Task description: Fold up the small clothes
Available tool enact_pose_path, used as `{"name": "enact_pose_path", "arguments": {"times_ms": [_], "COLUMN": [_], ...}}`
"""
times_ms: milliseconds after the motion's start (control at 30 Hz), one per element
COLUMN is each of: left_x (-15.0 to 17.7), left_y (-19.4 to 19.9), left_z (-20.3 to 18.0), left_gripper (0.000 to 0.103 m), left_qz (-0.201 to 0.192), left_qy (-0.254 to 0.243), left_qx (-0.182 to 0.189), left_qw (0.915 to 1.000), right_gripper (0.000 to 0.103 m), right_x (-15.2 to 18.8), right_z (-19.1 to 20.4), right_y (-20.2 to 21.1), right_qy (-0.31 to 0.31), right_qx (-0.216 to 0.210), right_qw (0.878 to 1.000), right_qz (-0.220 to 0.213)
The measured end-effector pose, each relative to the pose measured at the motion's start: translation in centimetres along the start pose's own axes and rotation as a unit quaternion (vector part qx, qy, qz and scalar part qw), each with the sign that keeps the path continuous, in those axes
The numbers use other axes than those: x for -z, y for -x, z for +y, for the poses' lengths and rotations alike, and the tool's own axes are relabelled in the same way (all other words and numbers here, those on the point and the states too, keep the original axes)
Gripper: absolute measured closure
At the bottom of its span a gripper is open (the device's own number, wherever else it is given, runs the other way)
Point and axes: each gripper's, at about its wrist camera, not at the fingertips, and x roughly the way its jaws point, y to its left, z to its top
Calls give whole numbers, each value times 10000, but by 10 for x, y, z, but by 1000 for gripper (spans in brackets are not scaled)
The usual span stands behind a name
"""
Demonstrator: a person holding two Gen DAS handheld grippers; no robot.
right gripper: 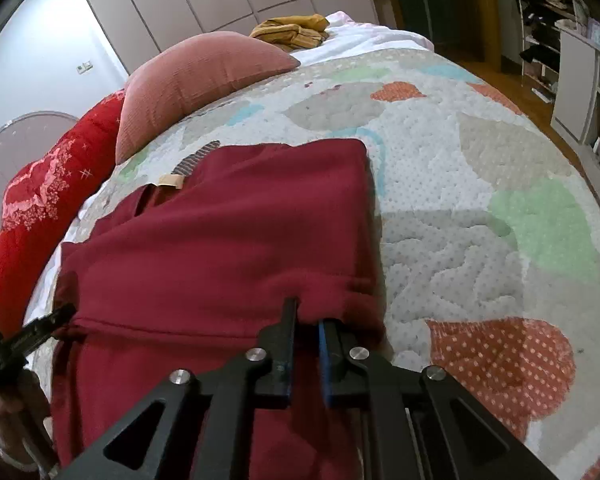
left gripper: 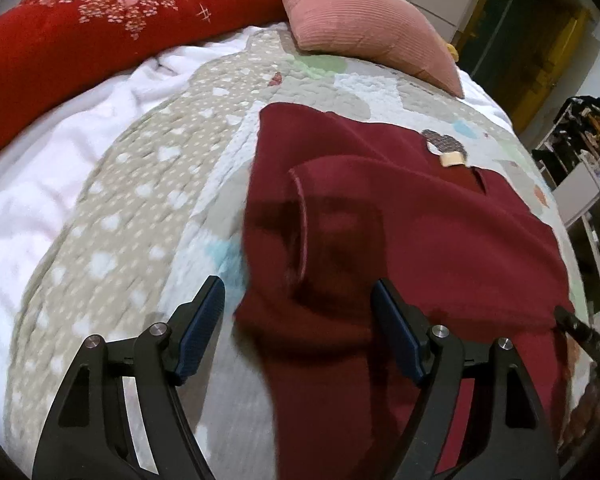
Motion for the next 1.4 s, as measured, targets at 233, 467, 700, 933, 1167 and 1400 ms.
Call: {"name": "enact_pose_path", "arguments": {"times_ms": [233, 467, 700, 933, 1167, 1400], "left_x": [53, 65, 77, 85, 120, 169], "left_y": [45, 47, 36, 42, 74, 109], "left_z": [20, 5, -6, -2, 8, 15], "left_gripper": [26, 26, 26, 25, 25, 25], "left_qz": [189, 246, 99, 104, 364, 571], "left_qy": [-144, -86, -534, -512, -580, -590], "left_qx": [84, 161, -163, -189, 70, 326], "left_qw": [9997, 9995, 9984, 9985, 9976, 9961], "right_gripper": [57, 57, 97, 98, 74, 62], "right_x": [34, 47, 39, 39, 65, 147], "right_z": [-10, -15, -2, -11, -36, -51], "right_y": [58, 41, 27, 20, 76, 137], "right_qy": [71, 87, 595, 705, 151, 173], "right_qx": [-2, 11, 431, 985, 81, -458], "right_qw": [9999, 9999, 9971, 9925, 9998, 9982], "right_qz": [-93, 92, -192, -192, 47, 350]}}
